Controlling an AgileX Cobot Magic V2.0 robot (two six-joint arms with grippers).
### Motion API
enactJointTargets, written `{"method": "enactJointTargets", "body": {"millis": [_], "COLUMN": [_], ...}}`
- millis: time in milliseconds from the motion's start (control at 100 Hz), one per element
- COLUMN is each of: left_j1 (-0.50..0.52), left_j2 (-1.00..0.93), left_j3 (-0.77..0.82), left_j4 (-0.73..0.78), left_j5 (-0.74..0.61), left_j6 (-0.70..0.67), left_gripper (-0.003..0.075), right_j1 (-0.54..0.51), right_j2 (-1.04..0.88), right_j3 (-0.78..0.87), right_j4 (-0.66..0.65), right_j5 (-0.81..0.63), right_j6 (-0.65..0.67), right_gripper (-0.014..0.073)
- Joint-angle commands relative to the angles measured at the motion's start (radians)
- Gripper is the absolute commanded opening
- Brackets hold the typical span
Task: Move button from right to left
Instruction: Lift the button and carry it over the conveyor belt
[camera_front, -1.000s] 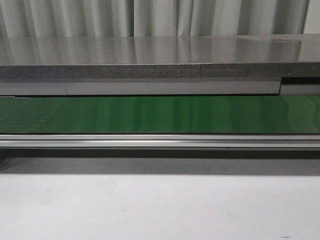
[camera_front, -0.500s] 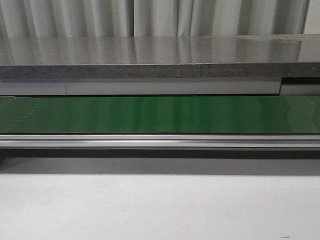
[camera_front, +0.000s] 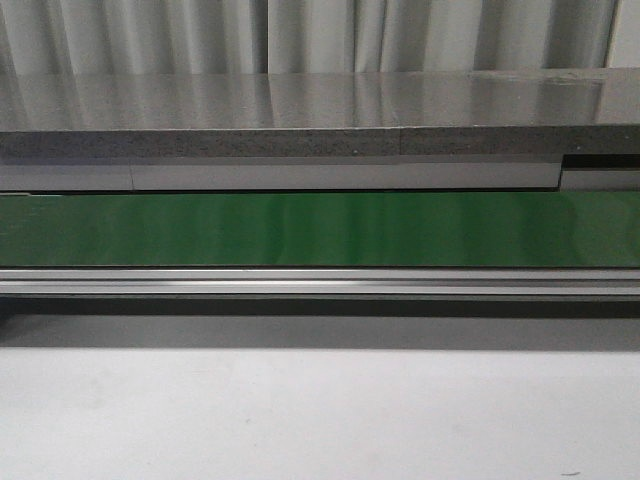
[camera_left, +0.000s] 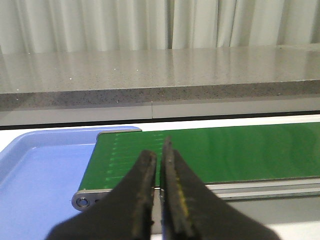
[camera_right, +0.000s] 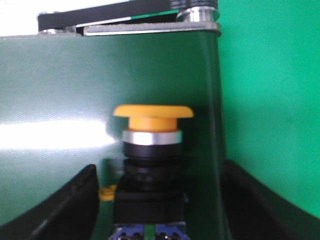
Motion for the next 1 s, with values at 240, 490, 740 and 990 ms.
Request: {"method": "enactJointTargets", "body": {"millis": [240,490,740,990], "left_j1": [-0.005,-0.005,-0.005,-0.005], "left_j2": [-0.037,-0.037,-0.037,-0.037], "left_j3": [0.04,0.04,0.04,0.04], "left_j4": [-0.01,-0.01,-0.01,-0.01], "left_j5": [-0.08,-0.08,-0.08,-0.08], "left_j6": [-0.011,-0.011,-0.011,-0.011], "left_gripper": [0.0005,0.0005,0.0005,0.0005], "right_j1": [-0.002,0.029,0.116,0.155], "right_j2": [-0.136,-0.243,-0.334,-0.452], "right_j3": [-0.026,-0.026,-0.024,0.072], "right_j4": [0.006,0.033,0.033,0.033], "right_j5": [-0.085,-0.108,-0.116,-0.21], "right_j6": [-0.01,-0.027,-0.072,-0.079], "right_gripper": [0.0514,0.0508,0.0508,0.0508]}}
